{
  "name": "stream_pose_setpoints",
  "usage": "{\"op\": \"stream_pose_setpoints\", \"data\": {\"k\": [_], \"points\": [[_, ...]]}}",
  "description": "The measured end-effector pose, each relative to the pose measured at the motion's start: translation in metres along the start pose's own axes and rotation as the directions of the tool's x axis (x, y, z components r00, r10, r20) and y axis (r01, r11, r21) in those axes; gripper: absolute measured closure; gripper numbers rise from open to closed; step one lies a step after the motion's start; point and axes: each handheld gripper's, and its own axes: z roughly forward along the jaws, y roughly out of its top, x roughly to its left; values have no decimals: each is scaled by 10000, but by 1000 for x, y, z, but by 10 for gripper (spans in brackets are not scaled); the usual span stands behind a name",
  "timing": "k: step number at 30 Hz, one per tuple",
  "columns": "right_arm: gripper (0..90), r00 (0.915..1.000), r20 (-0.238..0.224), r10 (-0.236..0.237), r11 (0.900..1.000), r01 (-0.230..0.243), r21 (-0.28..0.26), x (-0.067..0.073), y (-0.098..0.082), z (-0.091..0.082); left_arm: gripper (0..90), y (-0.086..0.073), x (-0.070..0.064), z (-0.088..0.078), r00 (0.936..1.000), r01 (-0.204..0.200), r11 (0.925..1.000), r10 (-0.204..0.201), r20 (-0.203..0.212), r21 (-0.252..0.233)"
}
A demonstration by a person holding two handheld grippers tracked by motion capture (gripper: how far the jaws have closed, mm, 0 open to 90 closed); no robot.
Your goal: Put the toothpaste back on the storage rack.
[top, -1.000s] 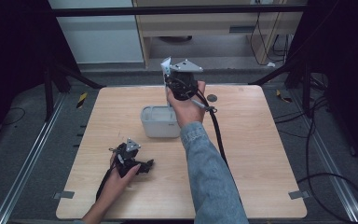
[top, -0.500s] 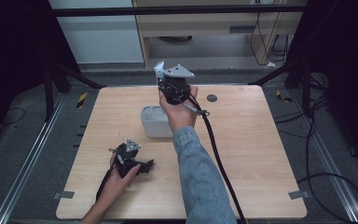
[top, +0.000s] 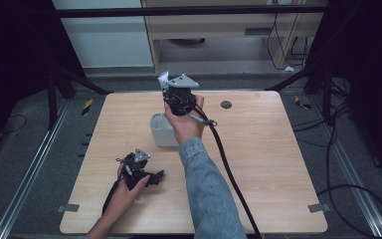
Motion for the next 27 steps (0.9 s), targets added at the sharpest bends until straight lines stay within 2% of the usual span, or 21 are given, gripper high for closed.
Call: {"op": "stream_pose_setpoints", "data": {"k": [7,18,22,27], "points": [[809,9999,70,-119,9994,117,317,2,-15,9,0,0,0,0,10000,1,10000,-1,1,-1],[809,9996,256,102,9980,-118,626,-2,-36,20,0,0,0,0,10000,-4,10000,4,14,-3],[809,9997,183,182,9975,-194,684,-3,-40,21,0,0,0,0,10000,-5,10000,5,16,2],[808,9998,181,-76,9959,60,906,-1,-46,25,0,0,0,0,10000,-4,10000,4,16,2]]}}
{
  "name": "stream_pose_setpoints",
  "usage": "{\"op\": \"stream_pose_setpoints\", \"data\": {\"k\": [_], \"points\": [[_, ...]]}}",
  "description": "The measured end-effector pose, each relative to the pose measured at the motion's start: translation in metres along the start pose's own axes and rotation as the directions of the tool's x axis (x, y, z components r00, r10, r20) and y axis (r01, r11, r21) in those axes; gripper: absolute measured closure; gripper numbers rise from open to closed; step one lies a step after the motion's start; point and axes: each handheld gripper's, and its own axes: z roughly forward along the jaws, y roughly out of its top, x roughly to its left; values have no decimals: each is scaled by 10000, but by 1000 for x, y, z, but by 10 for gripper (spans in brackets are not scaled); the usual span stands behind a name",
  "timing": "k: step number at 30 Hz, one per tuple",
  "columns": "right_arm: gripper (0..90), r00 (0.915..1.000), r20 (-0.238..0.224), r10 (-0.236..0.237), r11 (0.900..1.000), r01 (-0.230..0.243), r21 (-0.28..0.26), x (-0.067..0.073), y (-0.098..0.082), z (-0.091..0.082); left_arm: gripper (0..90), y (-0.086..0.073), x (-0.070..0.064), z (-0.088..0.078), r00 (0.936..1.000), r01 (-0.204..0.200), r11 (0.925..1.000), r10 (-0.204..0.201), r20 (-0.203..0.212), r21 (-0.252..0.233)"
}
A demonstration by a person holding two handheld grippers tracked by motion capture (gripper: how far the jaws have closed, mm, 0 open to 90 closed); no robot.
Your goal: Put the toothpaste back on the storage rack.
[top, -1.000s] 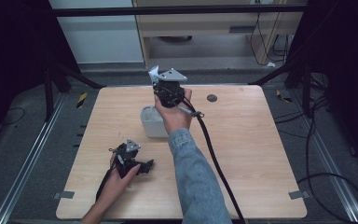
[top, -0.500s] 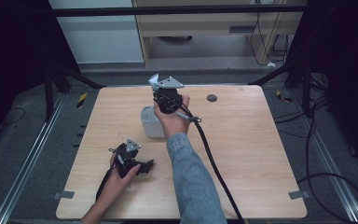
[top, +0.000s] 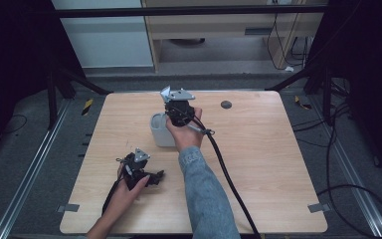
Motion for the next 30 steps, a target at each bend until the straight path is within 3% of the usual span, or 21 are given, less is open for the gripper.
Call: {"op": "stream_pose_setpoints", "data": {"k": [30], "points": [[808,9997,-191,-178,9977,190,652,4,-13,11,0,0,0,0,10000,-1,10000,1,2,3]]}}
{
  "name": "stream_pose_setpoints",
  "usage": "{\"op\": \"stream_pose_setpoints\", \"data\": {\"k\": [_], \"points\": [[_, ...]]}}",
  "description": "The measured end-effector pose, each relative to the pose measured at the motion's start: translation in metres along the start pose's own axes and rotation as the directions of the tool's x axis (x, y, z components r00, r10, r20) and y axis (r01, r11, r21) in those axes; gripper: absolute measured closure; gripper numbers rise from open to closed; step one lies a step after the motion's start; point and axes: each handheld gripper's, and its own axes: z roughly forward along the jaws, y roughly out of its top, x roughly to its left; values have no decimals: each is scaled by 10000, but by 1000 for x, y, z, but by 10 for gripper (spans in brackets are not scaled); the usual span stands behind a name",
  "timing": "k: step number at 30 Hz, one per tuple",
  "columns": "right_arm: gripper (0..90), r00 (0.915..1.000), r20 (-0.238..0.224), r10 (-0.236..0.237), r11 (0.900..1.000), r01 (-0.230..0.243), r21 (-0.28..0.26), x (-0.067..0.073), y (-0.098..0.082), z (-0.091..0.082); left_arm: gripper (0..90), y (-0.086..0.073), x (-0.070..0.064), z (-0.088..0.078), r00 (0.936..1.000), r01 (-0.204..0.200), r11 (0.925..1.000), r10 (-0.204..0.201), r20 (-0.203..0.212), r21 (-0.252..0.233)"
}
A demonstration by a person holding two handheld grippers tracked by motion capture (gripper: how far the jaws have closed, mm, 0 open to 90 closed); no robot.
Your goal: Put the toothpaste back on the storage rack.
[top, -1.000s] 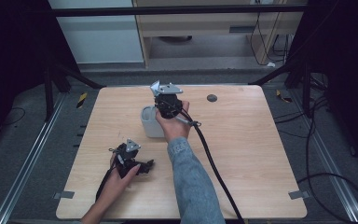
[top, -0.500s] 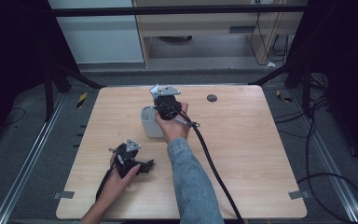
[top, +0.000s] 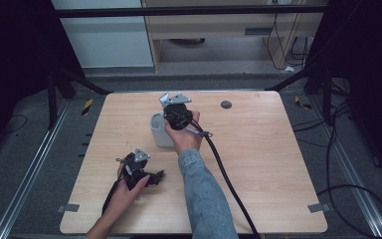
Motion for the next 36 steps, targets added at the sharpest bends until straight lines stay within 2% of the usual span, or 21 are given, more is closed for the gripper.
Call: {"op": "stream_pose_setpoints", "data": {"k": [15,21,36], "points": [[808,10000,-10,-43,9995,44,313,0,-5,2,0,0,0,0,10000,0,10000,0,13,-8],[808,9996,71,-265,9985,261,478,2,-7,3,0,0,0,0,10000,-10,10000,10,16,-4],[808,9997,88,-238,9977,232,643,3,-8,8,0,0,0,0,10000,-11,10000,11,16,-9]]}}
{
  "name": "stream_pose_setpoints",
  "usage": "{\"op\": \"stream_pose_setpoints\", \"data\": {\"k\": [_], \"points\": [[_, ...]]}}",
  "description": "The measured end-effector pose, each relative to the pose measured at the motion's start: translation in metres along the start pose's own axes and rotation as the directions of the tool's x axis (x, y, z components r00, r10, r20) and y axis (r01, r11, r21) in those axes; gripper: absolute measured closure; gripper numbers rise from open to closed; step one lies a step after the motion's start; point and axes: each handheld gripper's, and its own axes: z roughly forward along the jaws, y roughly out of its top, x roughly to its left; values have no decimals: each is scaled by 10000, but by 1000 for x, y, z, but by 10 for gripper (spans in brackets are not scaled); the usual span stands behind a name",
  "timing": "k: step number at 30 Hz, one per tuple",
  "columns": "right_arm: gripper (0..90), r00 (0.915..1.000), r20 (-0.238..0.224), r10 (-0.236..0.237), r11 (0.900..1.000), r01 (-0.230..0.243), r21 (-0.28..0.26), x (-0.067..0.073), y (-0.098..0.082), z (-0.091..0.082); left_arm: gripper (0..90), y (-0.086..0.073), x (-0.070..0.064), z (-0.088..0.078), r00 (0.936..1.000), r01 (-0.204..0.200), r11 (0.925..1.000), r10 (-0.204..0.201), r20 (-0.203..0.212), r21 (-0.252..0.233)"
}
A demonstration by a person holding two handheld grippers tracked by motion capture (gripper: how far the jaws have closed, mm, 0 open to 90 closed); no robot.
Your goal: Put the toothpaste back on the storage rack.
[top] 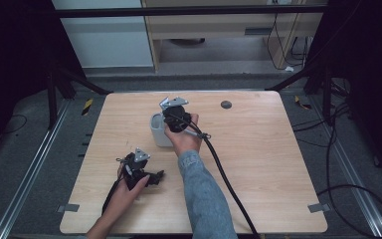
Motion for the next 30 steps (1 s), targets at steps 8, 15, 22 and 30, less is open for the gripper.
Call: {"op": "stream_pose_setpoints", "data": {"k": [8,15,22,30], "points": [[807,10000,0,47,10000,-47,57,0,-1,2,0,0,0,0,10000,-3,10000,3,-4,4],[804,10000,-21,55,10000,-55,70,1,0,3,0,0,0,0,10000,-1,10000,1,-3,2],[801,10000,8,61,9998,-61,172,2,2,6,0,0,0,0,10000,4,10000,-4,1,8],[797,10000,-45,-41,9997,42,224,6,4,9,0,0,0,0,10000,-5,10000,5,5,7]]}}
